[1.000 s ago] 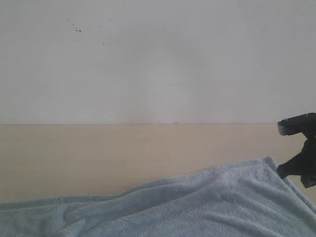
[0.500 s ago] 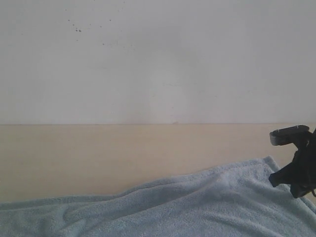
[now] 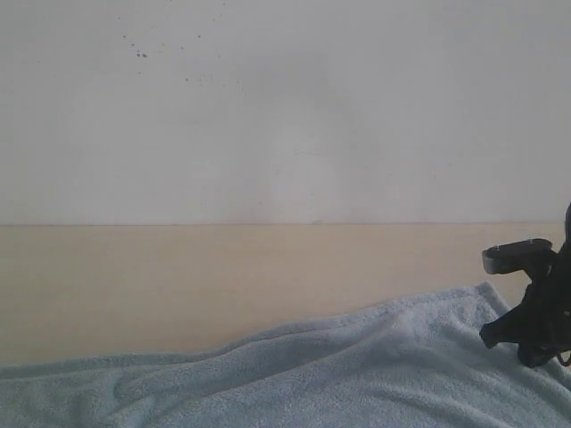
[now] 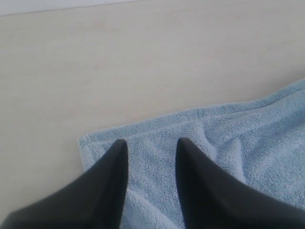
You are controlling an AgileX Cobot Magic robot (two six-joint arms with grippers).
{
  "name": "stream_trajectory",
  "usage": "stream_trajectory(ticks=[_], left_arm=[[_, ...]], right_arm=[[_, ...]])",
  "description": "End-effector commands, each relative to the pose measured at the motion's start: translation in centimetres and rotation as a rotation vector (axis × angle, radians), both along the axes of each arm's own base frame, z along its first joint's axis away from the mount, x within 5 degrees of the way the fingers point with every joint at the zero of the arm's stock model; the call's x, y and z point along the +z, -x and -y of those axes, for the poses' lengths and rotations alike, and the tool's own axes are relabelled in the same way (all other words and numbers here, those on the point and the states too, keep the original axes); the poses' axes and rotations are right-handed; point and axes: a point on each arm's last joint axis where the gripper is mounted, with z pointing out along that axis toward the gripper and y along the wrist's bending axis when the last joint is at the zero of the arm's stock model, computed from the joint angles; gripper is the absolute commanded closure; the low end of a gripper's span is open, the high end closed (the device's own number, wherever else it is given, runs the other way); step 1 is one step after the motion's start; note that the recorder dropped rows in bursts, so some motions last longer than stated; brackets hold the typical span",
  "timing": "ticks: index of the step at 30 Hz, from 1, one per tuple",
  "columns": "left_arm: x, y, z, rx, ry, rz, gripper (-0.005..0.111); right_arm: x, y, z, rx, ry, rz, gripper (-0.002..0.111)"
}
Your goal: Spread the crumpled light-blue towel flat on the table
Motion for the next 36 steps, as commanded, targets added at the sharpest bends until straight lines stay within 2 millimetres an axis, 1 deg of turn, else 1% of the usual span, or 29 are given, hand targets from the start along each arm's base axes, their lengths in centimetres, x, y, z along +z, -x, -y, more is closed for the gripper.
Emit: stream_trajectory(ticks=[1,3,6,9,10,11,13,15,16,18,21,23,25,27,31,33,36], left_arm=[[0.1,0.1,0.2,-0.01,0.012,0.013,0.074],[0.1,0.1,0.2,-0.01,0.012,0.013,0.074],[0.1,0.1,0.2,-0.01,0.012,0.013,0.074],[0.1,0.1,0.2,-0.012,0.009,0.013,0.074],[0.1,0.1,0.2,-0.013,0.009,0.015,0.074],[0.1,0.1,0.2,-0.014,0.01,0.02,0.074],[0.2,0.0,0.2,-0.016,0.012,0.029,0.074],[0.2,-0.1,0.2,-0.018,0.014,0.037,0.074],[0.3,-0.1,0.3,-0.019,0.015,0.045,0.074],[0.5,-0.2,0.3,-0.025,0.021,0.071,0.074],[0.2,-0.6,0.4,-0.025,0.021,0.053,0.074],[-0.4,-1.3,0.9,-0.05,0.035,0.021,0.074],[-1.6,-2.6,1.8,-0.117,0.056,-0.036,0.074],[-2.8,-4.2,2.4,-0.128,0.078,-0.072,0.074],[-4.5,-7.5,3.0,-0.118,0.072,-0.132,0.074],[-5.4,-9.1,3.3,-0.117,0.063,-0.18,0.074],[-7.2,-11.5,3.8,-0.111,0.055,-0.262,0.074]], right_arm=[[-0.4,-0.2,0.1,-0.004,-0.005,-0.002,0.099],[-0.5,-0.2,0.6,-0.009,0.02,-0.007,0.099],[-0.5,0.0,2.3,-0.061,0.086,-0.023,0.099],[-0.5,0.6,4.9,-0.134,0.176,-0.069,0.099],[-0.5,0.9,5.9,-0.165,0.189,-0.082,0.099],[-0.5,1.4,7.7,-0.228,0.19,-0.106,0.099],[-0.5,2.0,9.5,-0.283,0.186,-0.128,0.099],[0.0,1.9,9.7,-0.28,0.154,-0.098,0.099],[0.3,1.8,9.4,-0.278,0.133,-0.083,0.099],[2.4,0.9,8.1,-0.244,0.067,0.043,0.099],[6.8,0.4,6.6,-0.239,0.026,0.233,0.099],[9.6,0.7,5.3,-0.229,-0.012,0.324,0.099],[11.3,1.2,3.4,-0.236,-0.093,0.348,0.099],[12.5,1.6,0.9,-0.172,-0.148,0.355,0.099],[14.3,2.5,-3.3,-0.046,-0.188,0.386,0.099],[14.9,2.9,-4.9,0.004,-0.198,0.399,0.099],[15.6,3.6,-7.0,0.068,-0.213,0.412,0.099]])
